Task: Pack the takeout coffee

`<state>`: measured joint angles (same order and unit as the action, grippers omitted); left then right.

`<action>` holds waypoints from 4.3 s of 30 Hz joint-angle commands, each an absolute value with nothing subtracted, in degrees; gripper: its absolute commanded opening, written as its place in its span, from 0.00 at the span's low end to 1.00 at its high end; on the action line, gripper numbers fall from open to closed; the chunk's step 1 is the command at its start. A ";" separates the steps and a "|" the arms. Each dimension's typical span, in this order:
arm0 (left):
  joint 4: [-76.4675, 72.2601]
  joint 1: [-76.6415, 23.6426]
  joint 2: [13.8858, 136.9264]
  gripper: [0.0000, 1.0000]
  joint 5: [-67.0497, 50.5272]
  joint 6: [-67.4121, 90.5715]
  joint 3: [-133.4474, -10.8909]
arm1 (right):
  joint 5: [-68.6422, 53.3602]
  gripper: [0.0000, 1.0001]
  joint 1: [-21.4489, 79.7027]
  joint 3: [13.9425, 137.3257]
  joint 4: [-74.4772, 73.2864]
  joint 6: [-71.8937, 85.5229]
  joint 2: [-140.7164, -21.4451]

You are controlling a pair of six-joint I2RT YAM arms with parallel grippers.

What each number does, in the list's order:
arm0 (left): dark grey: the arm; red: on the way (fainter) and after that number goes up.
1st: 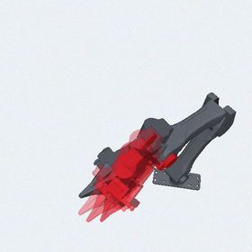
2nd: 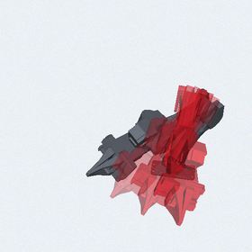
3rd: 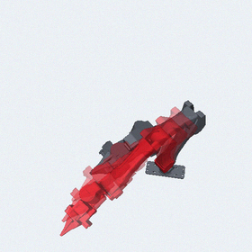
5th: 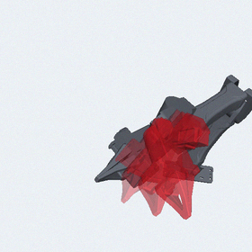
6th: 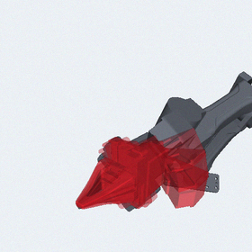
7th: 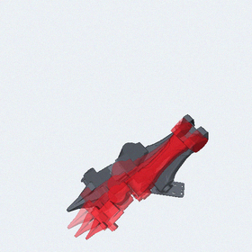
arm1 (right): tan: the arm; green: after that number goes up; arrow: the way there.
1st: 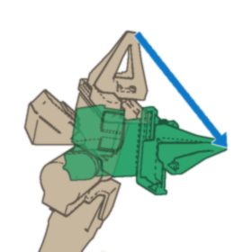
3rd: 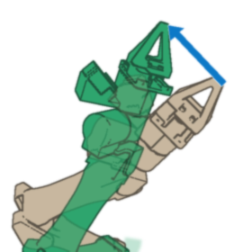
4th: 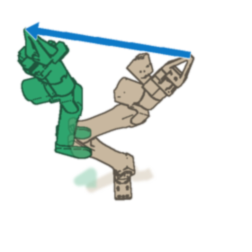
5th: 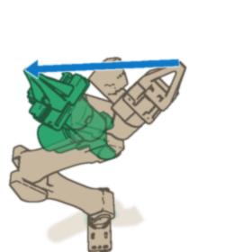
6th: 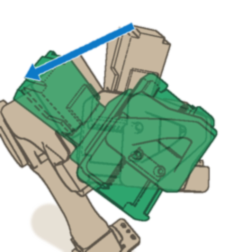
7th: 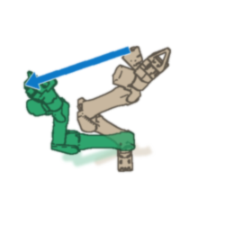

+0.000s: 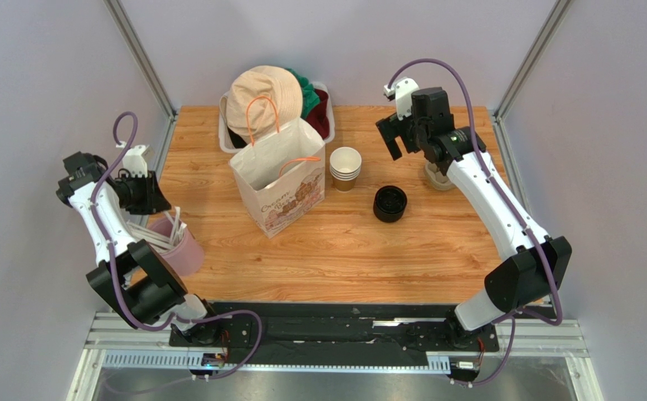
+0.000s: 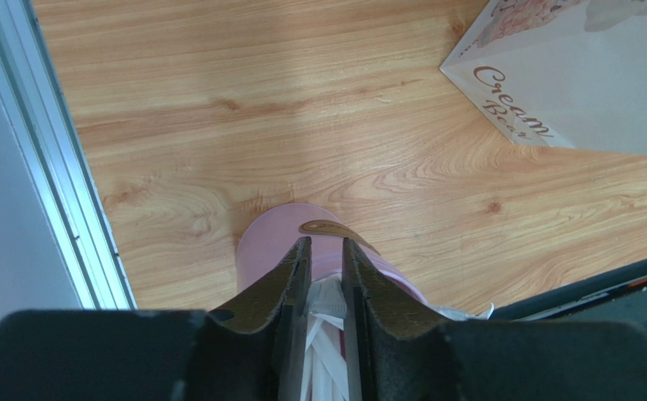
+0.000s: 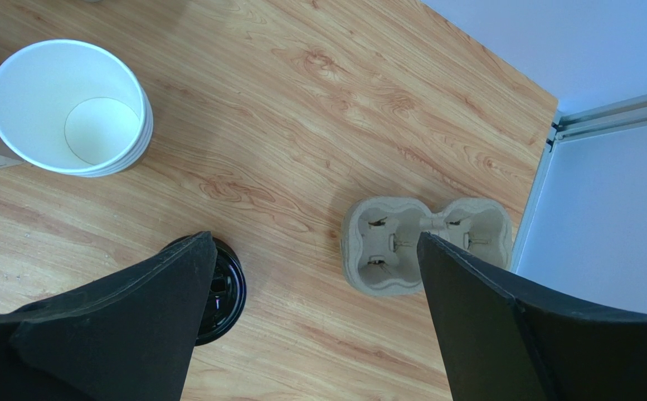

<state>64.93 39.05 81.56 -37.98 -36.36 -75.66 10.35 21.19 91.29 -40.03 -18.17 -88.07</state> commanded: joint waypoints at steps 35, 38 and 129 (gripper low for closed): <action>75.67 15.57 90.16 0.13 -30.24 -22.77 -137.70 | 13.36 0.99 20.13 87.89 -36.39 -17.23 -81.91; 74.62 8.89 94.56 0.13 -27.78 -21.01 -145.44 | 13.10 0.99 19.78 87.54 -36.30 -17.05 -81.56; 65.65 -25.66 113.55 0.32 -26.28 -21.27 -135.88 | 8.61 0.99 18.90 83.14 -34.80 -17.14 -78.57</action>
